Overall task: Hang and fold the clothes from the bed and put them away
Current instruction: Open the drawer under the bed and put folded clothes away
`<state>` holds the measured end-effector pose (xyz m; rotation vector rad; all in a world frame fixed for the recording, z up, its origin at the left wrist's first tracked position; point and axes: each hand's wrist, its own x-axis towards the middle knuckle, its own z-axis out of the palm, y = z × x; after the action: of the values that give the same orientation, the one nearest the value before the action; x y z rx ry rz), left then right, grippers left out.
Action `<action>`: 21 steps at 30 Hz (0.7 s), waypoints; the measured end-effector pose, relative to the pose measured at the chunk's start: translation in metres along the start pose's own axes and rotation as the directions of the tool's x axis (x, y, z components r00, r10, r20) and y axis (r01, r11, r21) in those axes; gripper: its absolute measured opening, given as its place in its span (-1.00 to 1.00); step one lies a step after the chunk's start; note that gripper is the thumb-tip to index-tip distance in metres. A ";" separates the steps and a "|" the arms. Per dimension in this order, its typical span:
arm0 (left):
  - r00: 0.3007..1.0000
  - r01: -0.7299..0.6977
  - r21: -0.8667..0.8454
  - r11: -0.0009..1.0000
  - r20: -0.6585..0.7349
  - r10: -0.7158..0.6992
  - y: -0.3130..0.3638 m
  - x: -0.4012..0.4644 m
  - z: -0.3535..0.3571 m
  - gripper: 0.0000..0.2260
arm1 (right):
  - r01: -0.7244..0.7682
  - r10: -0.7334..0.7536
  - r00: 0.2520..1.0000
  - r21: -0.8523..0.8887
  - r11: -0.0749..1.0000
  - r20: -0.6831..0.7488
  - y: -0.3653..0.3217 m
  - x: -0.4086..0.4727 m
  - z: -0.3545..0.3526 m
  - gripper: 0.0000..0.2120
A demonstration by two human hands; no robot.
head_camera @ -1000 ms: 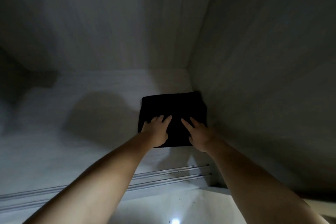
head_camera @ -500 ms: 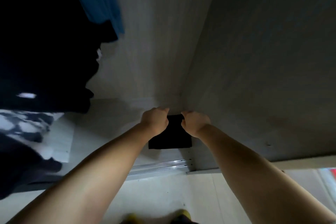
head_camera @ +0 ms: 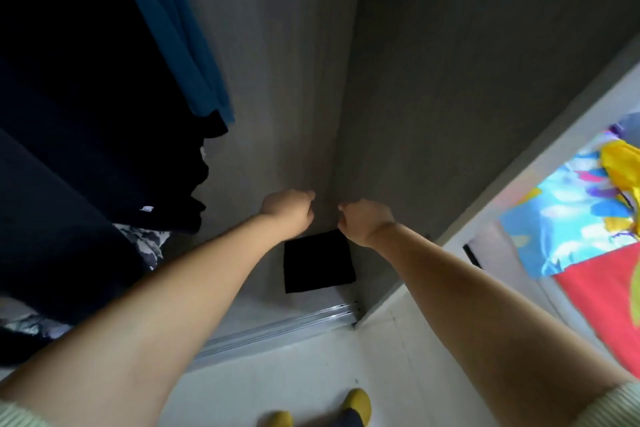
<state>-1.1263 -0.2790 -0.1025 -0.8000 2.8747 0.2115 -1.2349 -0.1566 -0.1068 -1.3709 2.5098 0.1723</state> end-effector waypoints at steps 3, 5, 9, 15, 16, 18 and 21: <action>0.992 -0.128 0.043 0.991 0.002 0.128 0.021 -0.014 -0.006 -0.74 | -0.043 0.043 0.999 0.047 0.998 -0.016 0.006 -0.036 0.000 -0.63; 0.981 -0.196 0.076 0.978 0.010 0.196 0.037 -0.020 -0.009 -0.77 | -0.076 0.079 0.996 0.065 0.995 -0.046 0.012 -0.059 0.003 -0.66; 0.940 -0.340 0.115 0.933 0.061 0.335 0.086 -0.042 -0.012 -0.79 | -0.180 0.185 0.981 0.074 0.981 -0.055 0.036 -0.111 0.019 -0.66; 0.801 -0.598 0.129 0.791 0.106 0.589 0.177 -0.071 -0.007 -0.75 | -0.366 0.375 0.927 0.155 0.917 -0.029 0.099 -0.189 0.033 -0.73; 0.777 -0.629 0.120 0.768 0.110 0.620 0.200 -0.074 -0.007 -0.76 | -0.402 0.413 0.910 0.178 0.898 -0.031 0.115 -0.207 0.034 -0.73; 0.736 -0.677 0.104 0.729 0.101 0.669 0.247 -0.081 -0.008 -0.76 | -0.457 0.479 0.876 0.219 0.862 -0.056 0.148 -0.246 0.037 -0.70; 0.700 -0.714 0.090 0.694 0.094 0.708 0.322 -0.097 -0.001 -0.73 | -0.538 0.558 0.828 0.205 0.818 -0.051 0.199 -0.313 0.050 -0.70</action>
<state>-1.2127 0.0424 -0.0537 0.3925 2.9469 0.1294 -1.2324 0.2154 -0.0673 -0.5643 2.8658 -0.0254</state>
